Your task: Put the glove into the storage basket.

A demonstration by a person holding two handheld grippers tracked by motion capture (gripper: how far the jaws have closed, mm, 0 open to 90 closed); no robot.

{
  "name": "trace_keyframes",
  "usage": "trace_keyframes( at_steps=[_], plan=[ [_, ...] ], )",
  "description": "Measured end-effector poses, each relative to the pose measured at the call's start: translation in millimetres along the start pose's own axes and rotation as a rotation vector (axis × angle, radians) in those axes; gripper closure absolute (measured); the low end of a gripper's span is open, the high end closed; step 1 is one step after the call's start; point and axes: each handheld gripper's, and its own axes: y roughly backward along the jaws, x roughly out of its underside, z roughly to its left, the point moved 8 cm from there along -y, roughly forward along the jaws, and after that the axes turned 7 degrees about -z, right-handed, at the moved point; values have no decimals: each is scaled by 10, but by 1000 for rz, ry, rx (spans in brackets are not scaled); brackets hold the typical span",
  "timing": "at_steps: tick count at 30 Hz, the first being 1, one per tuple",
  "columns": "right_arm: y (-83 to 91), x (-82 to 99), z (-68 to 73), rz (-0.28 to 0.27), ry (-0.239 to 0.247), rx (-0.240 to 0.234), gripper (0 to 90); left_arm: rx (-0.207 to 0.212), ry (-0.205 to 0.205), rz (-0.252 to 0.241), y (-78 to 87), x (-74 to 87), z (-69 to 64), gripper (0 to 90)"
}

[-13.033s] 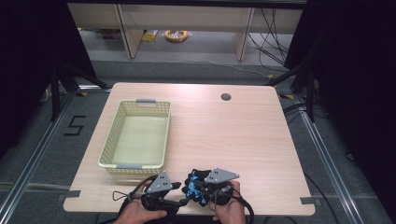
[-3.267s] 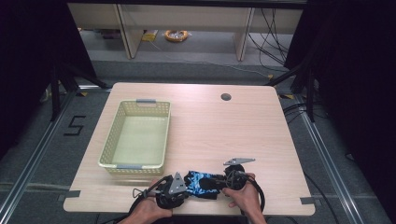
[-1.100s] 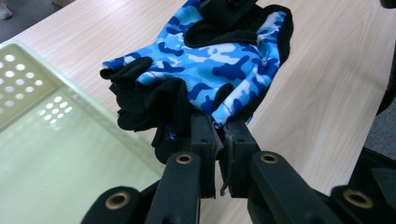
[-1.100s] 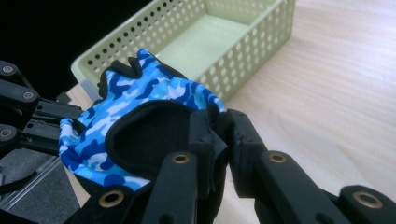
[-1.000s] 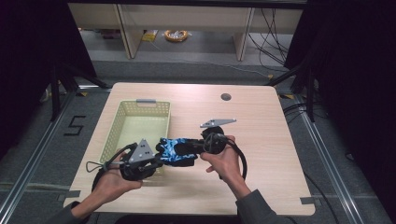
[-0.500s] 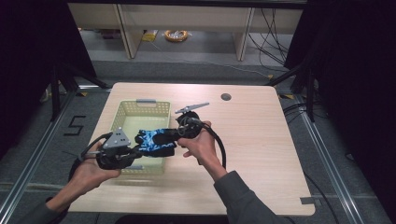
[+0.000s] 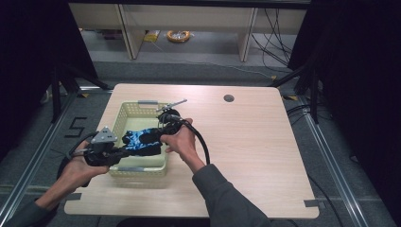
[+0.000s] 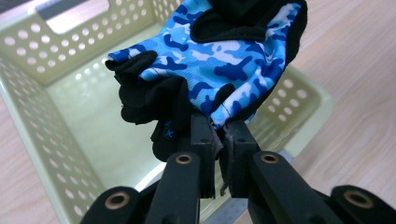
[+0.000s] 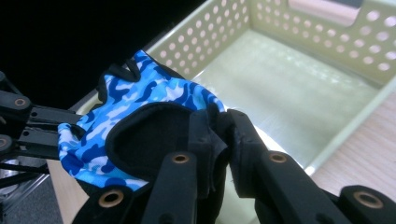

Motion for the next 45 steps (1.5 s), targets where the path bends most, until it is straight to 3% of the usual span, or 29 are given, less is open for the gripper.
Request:
trace_keyframes(
  at_steps=[2, 3, 7, 8, 10, 11, 13, 14, 20, 21, 22, 27, 32, 35, 36, 37, 39, 41, 42, 43, 44, 45],
  plan=[
    [-44, 5, 2, -3, -7, 2, 811, 2, -5, 7, -9, 28, 23, 840],
    [-112, 23, -1, 6, -5, 0, 811, 1, 24, 11, -38, 86, 39, 840],
    [-235, 84, -6, 35, -10, 4, 811, 10, 59, 42, -92, 207, 72, 839],
    [-271, 94, -14, 37, -2, 3, 811, 15, 36, 45, -105, 228, 101, 839],
    [-327, 119, -22, 47, -6, 7, 811, 12, 43, 61, -122, 274, 133, 838],
    [-342, 146, -12, 69, -37, 21, 811, 15, 55, 57, -138, 295, 135, 838],
    [-381, 152, -23, 61, -19, 15, 811, 11, 45, 66, -148, 316, 161, 837],
    [-425, 186, -18, 78, -39, 26, 811, 16, 70, 79, -169, 364, 152, 837],
    [-543, 250, -38, 93, -21, 46, 809, 29, 81, 111, -209, 436, 189, 834],
    [-541, 267, -17, 112, -51, 58, 808, 31, 92, 117, -218, 451, 187, 832],
    [-556, 263, -26, 103, -31, 58, 808, 29, 100, 118, -229, 461, 184, 831],
    [-567, 287, -23, 127, -49, 84, 806, 34, 95, 125, -264, 482, 189, 826],
    [-616, 298, -49, 122, 7, 92, 803, 43, 94, 152, -313, 533, 177, 817],
    [-629, 315, -55, 128, -17, 111, 802, 44, 78, 168, -312, 536, 185, 801],
    [-628, 330, -52, 144, -30, 121, 800, 39, 74, 168, -308, 531, 192, 778],
    [-643, 327, -71, 134, 1, 116, 800, 39, 74, 168, -308, 531, 192, 728],
    [-647, 325, -81, 135, 18, 123, 798, 39, 70, 161, -302, 513, 195, 685],
    [-649, 330, -69, 140, 1, 144, 793, 34, 63, 172, -292, 509, 202, 624],
    [-644, 333, -66, 145, 2, 147, 791, 24, 88, 152, -299, 487, 204, 592],
    [-644, 333, -66, 145, 2, 147, 791, 24, 88, 152, -299, 487, 204, 584],
    [-638, 343, -54, 156, -5, 151, 790, 27, 67, 163, -274, 479, 219, 584],
    [-640, 341, -56, 155, 14, 151, 783, 22, 74, 154, -266, 464, 207, 546]
  ],
)
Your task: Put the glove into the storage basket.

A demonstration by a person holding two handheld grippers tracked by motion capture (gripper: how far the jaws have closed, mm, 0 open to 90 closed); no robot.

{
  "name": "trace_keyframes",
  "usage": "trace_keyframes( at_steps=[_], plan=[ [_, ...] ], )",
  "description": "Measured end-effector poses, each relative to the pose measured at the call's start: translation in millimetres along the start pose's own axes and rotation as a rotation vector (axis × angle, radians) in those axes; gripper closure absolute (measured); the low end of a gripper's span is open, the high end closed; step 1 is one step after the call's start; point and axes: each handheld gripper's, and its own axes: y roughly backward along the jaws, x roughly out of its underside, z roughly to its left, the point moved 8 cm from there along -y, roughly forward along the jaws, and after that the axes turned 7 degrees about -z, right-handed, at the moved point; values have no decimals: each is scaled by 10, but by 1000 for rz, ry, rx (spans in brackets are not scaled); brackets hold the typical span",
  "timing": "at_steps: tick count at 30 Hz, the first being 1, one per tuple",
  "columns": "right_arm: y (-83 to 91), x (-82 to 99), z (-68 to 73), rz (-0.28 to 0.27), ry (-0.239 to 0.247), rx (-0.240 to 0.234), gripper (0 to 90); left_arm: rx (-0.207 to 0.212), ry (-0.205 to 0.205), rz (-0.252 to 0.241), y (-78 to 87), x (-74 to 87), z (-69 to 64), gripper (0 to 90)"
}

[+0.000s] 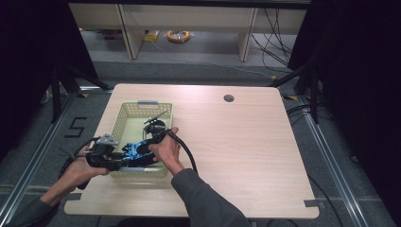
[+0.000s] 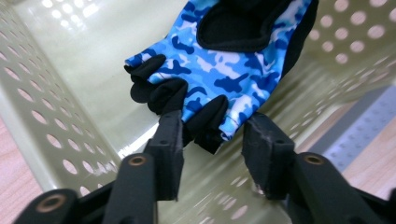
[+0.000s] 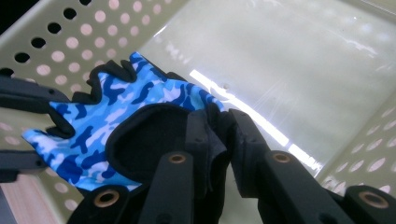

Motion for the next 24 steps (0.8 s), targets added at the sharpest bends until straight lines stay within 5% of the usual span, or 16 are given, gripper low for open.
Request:
trace_keyframes(
  at_steps=[5, 18, 24],
  plan=[
    [-3, -1, -1, 5, 19, 23, 764, -32, 9, -46, 95, -139, -31, 443],
    [103, -68, -33, -19, 23, 54, 543, -27, -11, -71, 147, -247, -111, 430],
    [242, -148, -18, -52, 31, 39, 538, -21, -3, -85, 190, -292, -135, 426]
  ],
)
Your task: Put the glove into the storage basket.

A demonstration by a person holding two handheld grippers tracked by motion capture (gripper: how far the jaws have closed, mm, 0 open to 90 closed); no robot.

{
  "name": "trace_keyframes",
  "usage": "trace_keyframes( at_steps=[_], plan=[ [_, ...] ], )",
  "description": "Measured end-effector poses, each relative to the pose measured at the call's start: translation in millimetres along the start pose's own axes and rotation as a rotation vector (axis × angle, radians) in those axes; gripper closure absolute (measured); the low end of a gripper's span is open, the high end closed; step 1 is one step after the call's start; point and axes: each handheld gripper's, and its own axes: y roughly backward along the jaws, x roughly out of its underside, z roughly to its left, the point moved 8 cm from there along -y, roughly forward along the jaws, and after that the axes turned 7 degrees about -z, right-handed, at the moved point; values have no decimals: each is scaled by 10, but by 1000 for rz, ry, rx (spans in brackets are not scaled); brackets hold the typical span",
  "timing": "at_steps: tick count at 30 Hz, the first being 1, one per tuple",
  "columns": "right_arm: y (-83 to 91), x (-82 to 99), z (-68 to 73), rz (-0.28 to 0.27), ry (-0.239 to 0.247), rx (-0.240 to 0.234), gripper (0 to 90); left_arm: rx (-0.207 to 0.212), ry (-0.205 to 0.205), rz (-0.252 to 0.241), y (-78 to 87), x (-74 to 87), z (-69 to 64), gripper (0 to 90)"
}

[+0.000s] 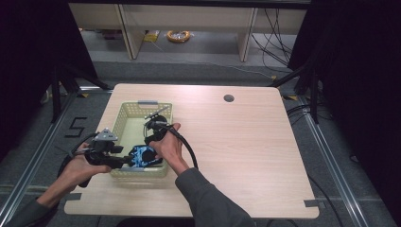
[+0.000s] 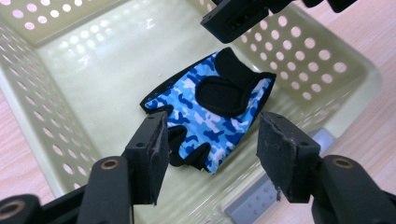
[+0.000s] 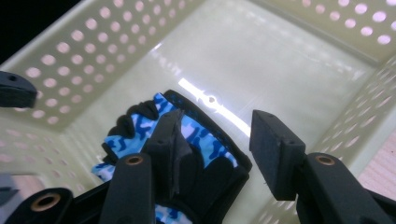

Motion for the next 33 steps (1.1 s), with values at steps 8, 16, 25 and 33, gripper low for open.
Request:
trace_keyframes(
  at_steps=[8, 16, 25, 33],
  plan=[
    [210, -20, -29, -48, 10, -29, 491, 21, 22, -32, 41, -53, -98, 368],
    [510, 76, -121, -90, 2, -37, 416, 56, 50, -67, 13, -114, -232, 312],
    [893, 259, -342, -130, -11, -33, 379, 101, 70, -132, -11, -232, -509, 262],
    [1166, 470, -553, -162, -21, -48, 368, 134, 64, -150, -50, -296, -690, 232]
  ],
)
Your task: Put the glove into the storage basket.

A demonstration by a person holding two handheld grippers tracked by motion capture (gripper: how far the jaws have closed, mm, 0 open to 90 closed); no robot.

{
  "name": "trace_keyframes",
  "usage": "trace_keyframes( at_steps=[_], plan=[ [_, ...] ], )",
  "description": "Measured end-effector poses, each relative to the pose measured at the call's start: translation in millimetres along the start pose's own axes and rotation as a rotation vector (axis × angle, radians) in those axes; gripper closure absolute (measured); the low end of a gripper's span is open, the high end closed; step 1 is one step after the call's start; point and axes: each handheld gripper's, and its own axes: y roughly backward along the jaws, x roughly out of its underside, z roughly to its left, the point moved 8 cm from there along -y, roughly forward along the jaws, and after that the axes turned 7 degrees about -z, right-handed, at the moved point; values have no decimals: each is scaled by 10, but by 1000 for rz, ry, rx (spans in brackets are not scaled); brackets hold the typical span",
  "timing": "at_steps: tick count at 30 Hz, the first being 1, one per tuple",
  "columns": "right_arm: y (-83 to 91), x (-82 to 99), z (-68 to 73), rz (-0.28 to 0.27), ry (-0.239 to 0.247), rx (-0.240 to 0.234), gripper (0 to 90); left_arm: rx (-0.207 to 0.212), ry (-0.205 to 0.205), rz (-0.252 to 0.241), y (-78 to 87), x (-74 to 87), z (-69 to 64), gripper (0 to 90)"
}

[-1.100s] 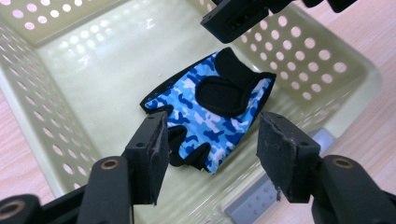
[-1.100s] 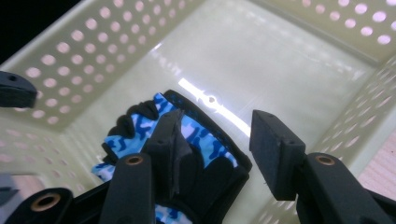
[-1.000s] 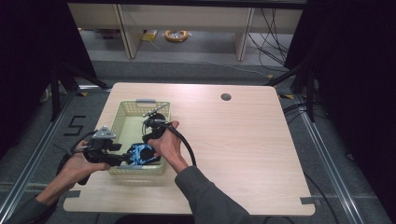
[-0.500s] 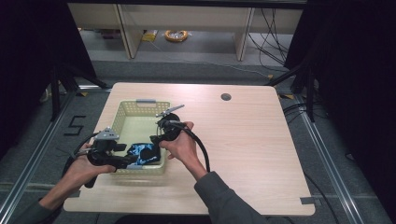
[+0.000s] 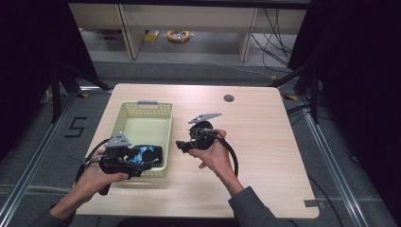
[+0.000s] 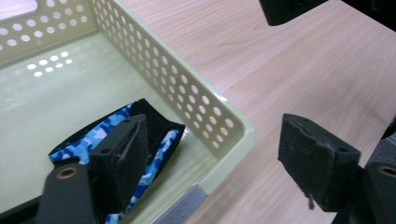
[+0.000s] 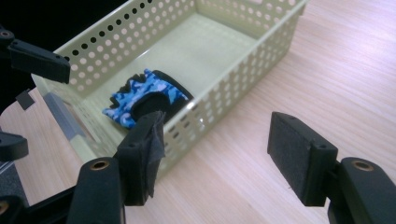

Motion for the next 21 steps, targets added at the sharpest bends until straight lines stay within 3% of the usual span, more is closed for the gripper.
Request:
trace_keyframes(
  at_steps=[6, 12, 13, 16, 17, 21],
  plan=[
    [199, 98, -89, -36, 1, -5, 362, 9, 12, -25, -69, -8, -114, 212],
    [346, 233, -147, -35, -24, -13, 349, 34, 1, -13, -165, 52, -239, 186],
    [354, 246, -169, -48, -8, -25, 346, 38, -8, -8, -177, 58, -253, 181],
    [418, 307, -219, -51, -18, -10, 342, 47, -1, -19, -219, 72, -306, 175],
    [444, 334, -211, -45, -45, -10, 342, 55, 10, -25, -235, 71, -328, 174],
    [502, 409, -273, -66, -40, -18, 334, 67, 21, -34, -263, 90, -374, 170]
  ],
)
